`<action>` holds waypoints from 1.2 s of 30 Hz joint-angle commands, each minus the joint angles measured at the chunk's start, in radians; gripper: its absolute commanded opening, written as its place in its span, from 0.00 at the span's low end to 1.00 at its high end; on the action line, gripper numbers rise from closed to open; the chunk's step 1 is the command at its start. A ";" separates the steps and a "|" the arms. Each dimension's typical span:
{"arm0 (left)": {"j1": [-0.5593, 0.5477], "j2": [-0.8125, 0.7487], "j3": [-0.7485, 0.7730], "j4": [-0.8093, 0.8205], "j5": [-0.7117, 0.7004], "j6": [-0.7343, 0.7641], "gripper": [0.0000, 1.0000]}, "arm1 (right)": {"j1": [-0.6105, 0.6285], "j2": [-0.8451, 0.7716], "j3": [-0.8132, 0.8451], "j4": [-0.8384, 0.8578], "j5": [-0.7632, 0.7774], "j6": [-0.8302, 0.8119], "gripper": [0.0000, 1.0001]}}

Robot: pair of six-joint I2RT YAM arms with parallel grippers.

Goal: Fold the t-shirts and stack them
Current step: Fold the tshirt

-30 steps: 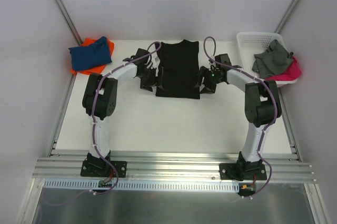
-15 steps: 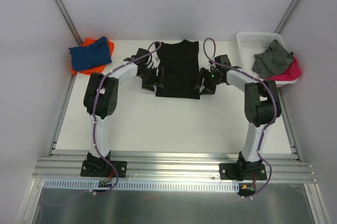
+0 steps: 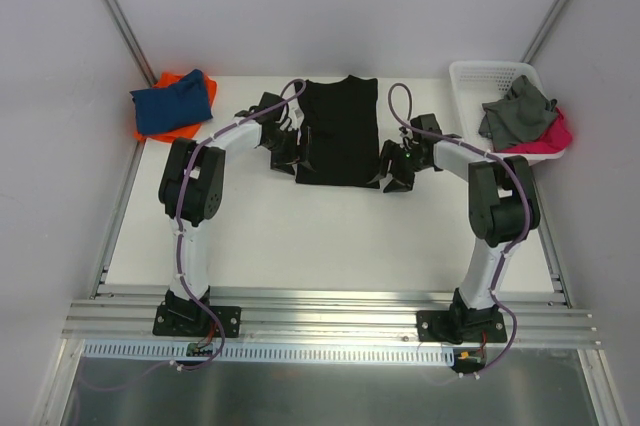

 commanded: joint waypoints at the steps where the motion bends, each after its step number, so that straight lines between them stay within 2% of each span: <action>1: -0.011 -0.027 -0.015 0.001 0.024 -0.014 0.72 | -0.007 -0.033 -0.006 0.016 0.015 -0.012 0.64; 9: -0.011 -0.036 -0.037 0.004 0.035 -0.020 0.69 | 0.003 0.029 0.056 0.028 0.008 -0.018 0.57; 18: -0.011 -0.045 -0.044 0.006 0.047 -0.025 0.60 | 0.022 0.033 0.050 0.053 -0.032 0.001 0.28; 21: -0.011 -0.050 -0.054 0.009 0.055 -0.025 0.50 | 0.026 0.027 0.042 0.056 -0.038 0.010 0.23; 22: -0.011 -0.059 -0.061 0.007 0.061 -0.026 0.36 | 0.024 0.021 0.040 0.056 -0.038 0.010 0.22; 23: -0.011 -0.062 -0.067 0.007 0.062 -0.028 0.28 | 0.026 0.018 0.037 0.056 -0.042 0.010 0.18; 27: -0.011 -0.099 -0.113 0.007 0.078 -0.038 0.07 | 0.019 -0.008 0.016 0.050 -0.051 0.014 0.10; 30: -0.014 -0.135 -0.164 0.007 0.099 -0.058 0.01 | 0.018 -0.040 -0.022 0.045 -0.057 0.021 0.05; 36: -0.031 -0.217 -0.242 0.004 0.110 -0.058 0.00 | 0.010 -0.121 -0.096 0.033 -0.072 0.034 0.00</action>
